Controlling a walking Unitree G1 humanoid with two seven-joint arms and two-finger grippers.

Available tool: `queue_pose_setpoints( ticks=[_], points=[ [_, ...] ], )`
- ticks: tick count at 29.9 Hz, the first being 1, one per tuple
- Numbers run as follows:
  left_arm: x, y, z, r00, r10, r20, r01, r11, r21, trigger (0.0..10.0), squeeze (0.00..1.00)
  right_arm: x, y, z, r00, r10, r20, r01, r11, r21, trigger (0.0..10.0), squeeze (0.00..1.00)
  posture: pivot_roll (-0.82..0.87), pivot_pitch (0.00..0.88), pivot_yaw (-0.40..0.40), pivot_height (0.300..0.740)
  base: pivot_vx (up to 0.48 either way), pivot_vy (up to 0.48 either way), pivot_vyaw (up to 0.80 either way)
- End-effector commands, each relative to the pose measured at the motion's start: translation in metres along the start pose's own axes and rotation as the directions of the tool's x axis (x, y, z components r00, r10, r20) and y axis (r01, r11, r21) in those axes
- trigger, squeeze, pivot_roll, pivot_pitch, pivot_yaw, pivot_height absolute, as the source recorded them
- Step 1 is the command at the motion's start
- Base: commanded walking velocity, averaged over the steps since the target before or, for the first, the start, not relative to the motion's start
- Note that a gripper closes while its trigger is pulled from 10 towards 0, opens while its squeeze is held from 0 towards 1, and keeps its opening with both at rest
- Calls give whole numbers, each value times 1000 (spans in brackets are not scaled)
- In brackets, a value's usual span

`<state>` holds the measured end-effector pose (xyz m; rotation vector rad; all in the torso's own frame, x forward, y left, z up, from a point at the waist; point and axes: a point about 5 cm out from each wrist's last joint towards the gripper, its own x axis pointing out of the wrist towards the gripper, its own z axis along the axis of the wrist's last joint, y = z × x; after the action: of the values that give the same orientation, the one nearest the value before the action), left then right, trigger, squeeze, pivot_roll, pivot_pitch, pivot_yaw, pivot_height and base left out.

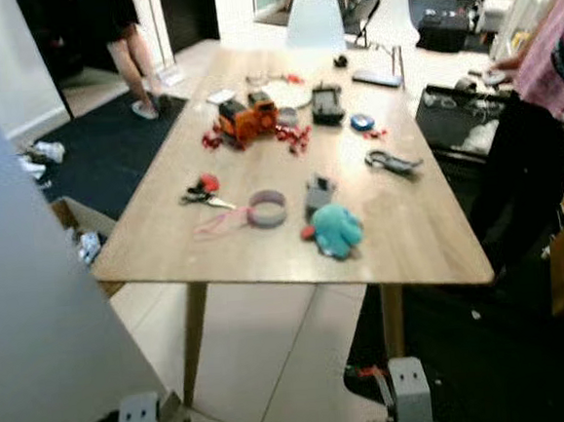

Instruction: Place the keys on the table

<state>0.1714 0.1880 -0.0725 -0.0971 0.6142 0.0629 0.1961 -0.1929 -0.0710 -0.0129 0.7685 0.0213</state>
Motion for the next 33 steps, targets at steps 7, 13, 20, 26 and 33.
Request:
queue_pose_setpoints(
  ticks=[7, 13, 20, 26, 33],
  points=[
    [-3, 0, -6, 1000, -6, -26, 6, 1000, 8, 10000, 0, 0, 2, 0, 1000, 5, -1, -5, 1000, -4, 10000, 0, 51, 66, -66, 740, 0, 0, 0],
    [-2, 0, -5, 1000, -11, -21, 11, 1000, 14, 10000, 0, 0, 1, 0, 1000, 0, -1, 0, 1000, -3, 10000, 0, 50, 65, -63, 740, 0, 0, 0],
    [-1, -2, -2, 1000, -11, 0, 11, 1000, 14, 10000, 0, -2, -29, 11, 985, -163, 54, 162, 987, 11, 10000, 0, 51, 71, -61, 740, 0, 0, 0],
    [-1, -3, -1, 1000, -9, 6, 9, 1000, 11, 10000, 0, -5, -46, 15, 976, -207, 59, 208, 978, 0, 10000, 0, 49, 76, -63, 740, 0, 0, 0],
    [-2, -3, -2, 1000, -8, 14, 8, 1000, 6, 10000, 0, -6, -54, 20, 968, -240, 78, 239, 971, 24, 10000, 0, 51, 79, -66, 740, 0, 0, 0]
  ],
)
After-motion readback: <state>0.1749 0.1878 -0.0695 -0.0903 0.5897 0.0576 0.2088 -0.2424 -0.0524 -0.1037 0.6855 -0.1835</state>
